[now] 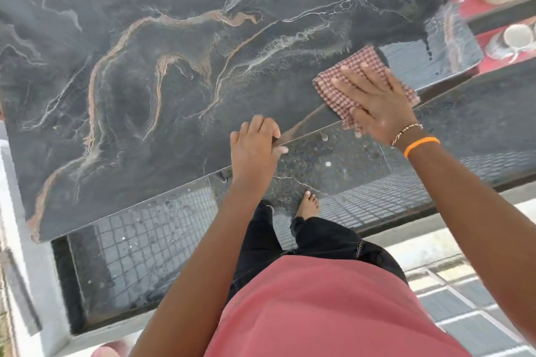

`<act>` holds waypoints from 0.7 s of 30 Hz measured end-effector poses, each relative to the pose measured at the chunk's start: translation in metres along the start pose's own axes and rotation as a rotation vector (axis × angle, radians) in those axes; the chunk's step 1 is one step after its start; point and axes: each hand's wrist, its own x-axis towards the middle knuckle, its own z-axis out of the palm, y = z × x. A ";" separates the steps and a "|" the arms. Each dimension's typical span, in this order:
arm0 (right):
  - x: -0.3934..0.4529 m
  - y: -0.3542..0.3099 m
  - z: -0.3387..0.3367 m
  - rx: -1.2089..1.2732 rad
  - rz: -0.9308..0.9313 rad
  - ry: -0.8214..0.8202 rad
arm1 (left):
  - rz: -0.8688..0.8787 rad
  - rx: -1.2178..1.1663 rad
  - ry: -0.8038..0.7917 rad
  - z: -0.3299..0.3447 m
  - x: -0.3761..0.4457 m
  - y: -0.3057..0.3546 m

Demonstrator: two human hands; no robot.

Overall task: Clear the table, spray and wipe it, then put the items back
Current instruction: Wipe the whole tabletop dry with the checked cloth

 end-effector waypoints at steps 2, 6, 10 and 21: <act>-0.002 0.032 -0.008 0.052 0.174 0.057 | 0.067 -0.012 -0.036 0.004 0.017 0.015; -0.002 0.056 -0.014 0.144 0.571 0.241 | 0.089 0.010 -0.086 0.007 0.035 0.023; 0.014 -0.003 0.002 0.286 0.845 0.352 | 0.017 0.026 -0.106 0.007 0.036 0.022; 0.047 -0.055 0.015 -0.049 -0.094 0.004 | -0.126 -0.016 -0.069 0.012 0.025 0.038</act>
